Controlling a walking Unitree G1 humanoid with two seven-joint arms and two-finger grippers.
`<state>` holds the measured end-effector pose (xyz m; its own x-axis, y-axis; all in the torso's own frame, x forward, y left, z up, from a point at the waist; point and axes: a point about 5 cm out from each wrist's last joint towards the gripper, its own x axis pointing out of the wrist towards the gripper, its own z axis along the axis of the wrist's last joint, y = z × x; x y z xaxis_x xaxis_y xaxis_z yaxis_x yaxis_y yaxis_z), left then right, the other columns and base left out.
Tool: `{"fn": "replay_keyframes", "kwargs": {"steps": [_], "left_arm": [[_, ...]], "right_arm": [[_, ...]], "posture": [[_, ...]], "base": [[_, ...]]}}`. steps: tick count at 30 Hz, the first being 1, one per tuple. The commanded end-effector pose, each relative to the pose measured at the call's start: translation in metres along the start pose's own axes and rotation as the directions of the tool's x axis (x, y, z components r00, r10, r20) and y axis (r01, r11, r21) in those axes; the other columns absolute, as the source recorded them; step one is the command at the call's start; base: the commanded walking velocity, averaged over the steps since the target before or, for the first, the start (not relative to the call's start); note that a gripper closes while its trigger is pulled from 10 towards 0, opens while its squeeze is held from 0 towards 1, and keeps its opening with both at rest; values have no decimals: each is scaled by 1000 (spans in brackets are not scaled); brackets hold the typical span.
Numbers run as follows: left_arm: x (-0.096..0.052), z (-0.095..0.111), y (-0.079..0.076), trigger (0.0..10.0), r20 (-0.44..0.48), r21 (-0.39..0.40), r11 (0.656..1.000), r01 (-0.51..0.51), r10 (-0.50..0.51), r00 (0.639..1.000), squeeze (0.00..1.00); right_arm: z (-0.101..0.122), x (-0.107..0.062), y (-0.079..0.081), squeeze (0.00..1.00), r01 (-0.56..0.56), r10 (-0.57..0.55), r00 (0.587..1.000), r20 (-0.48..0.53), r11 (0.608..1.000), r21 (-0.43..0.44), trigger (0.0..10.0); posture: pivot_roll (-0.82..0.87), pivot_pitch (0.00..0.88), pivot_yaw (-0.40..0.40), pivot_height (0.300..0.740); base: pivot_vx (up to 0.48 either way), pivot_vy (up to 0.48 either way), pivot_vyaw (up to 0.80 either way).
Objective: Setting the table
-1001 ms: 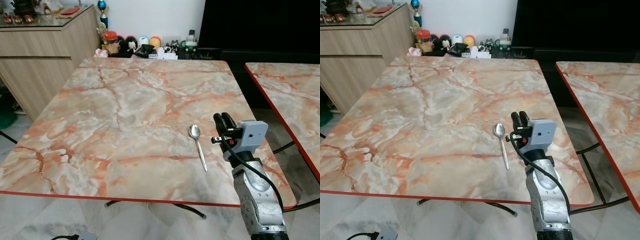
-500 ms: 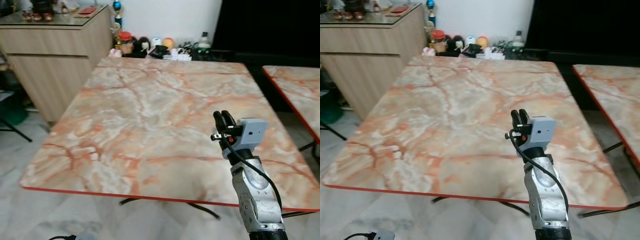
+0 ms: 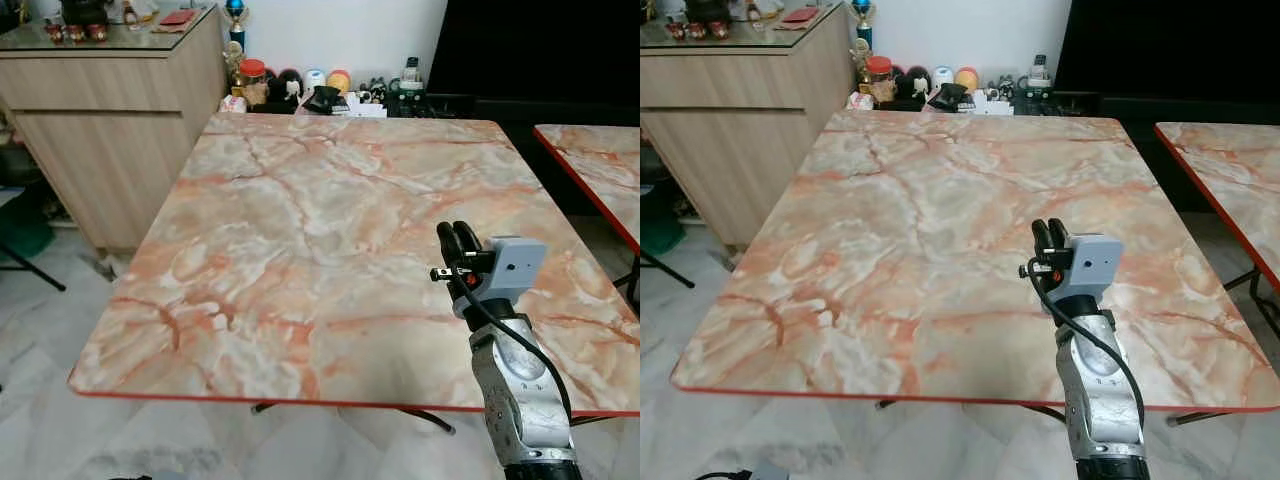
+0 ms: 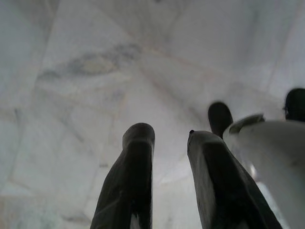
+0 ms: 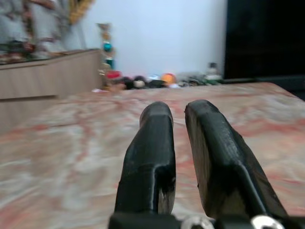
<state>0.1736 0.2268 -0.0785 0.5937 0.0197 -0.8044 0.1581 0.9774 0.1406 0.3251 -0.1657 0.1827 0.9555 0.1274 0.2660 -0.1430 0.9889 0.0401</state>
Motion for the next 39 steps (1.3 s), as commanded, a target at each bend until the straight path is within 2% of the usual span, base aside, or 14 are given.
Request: {"fn": "replay_keyframes", "kwargs": {"steps": [1, 11, 16, 17, 18, 19, 23, 29, 31, 33, 34, 37, 39], "left_arm": [[-1, -4, 0, 10000, -13, -7, 1000, -2, 2, 1000, 0], [-1, -3, 0, 10000, -10, -1, 1000, -4, 4, 1000, 0], [-1, -5, 1, 10000, -15, 0, 1000, -4, 4, 1000, 0], [-1, -5, 1, 10000, -16, 0, 1000, -4, 4, 1000, 0], [-1, -5, 1, 10000, -17, 1, 1000, -4, 4, 1000, 0], [-1, -6, 1, 10000, -18, 2, 1000, -3, 3, 1000, 0], [-1, -5, 0, 10000, -18, 2, 1000, -2, 2, 1000, 0], [-1, -6, 0, 10000, -19, 0, 1000, 0, 0, 1000, 0], [-2, -7, 1, 10000, -24, -1, 1000, 2, -2, 1000, 0], [-2, -8, 1, 10000, -25, 0, 1000, 2, -2, 1000, 0], [-2, -8, 1, 10000, -28, 2, 1000, 2, -2, 1000, 0], [-2, -8, 2, 10000, -27, 6, 1000, -2, 2, 1000, 0], [-2, -8, 2, 10000, -26, 6, 1000, -3, 3, 1000, 0]], "right_arm": [[3, 0, -4, 0, 20, -20, 1000, 12, 1000, -6, 10000], [-2, -3, -11, 0, 92, -92, 995, -22, 996, -11, 10000], [-18, -14, -16, 0, 122, -124, 984, -125, 992, -27, 10000], [-22, -16, -19, 671, 138, -142, 978, -151, 990, -36, 10000], [-27, -18, -23, 1000, 155, -161, 969, -188, 987, -43, 10000], [-36, -21, -27, 1000, 170, -179, 952, -249, 984, -57, 10000], [-45, -24, -32, 1000, 194, -203, 931, -304, 979, -58, 10000], [-59, -31, -56, 1000, 270, -291, 862, -416, 957, -109, 10000], [-60, -33, -64, 1000, 266, -288, 851, -438, 957, -113, 10000], [-60, -33, -65, 1000, 259, -282, 851, -444, 959, -113, 10000], [-61, -33, -65, 0, 218, -242, 860, -450, 970, -106, 10000], [-62, -35, -80, 0, 226, -258, 849, -461, 966, -124, 10000], [-60, -35, -84, 0, 242, -273, 846, -458, 962, -127, 10000]], "posture": [[-16, 101, 18, 740], [-15, 103, 17, 740], [-13, 105, 16, 740], [-13, 105, 16, 740], [-13, 105, 16, 740], [-13, 105, 16, 740], [-13, 108, 16, 740], [-6, 108, 16, 740], [-8, 108, 15, 740], [-8, 108, 15, 740], [-9, 109, 16, 740], [-5, 108, 20, 740], [-6, 106, 20, 740]], "base": [[360, 0, 0], [100, 0, 0], [0, 0, 0], [0, 0, 0], [0, 0, 0], [0, 0, 0], [0, 0, 0], [0, 0, 0], [0, 0, 0], [0, 0, 0], [0, 0, 0], [0, 0, 0], [0, 0, 0]]}}
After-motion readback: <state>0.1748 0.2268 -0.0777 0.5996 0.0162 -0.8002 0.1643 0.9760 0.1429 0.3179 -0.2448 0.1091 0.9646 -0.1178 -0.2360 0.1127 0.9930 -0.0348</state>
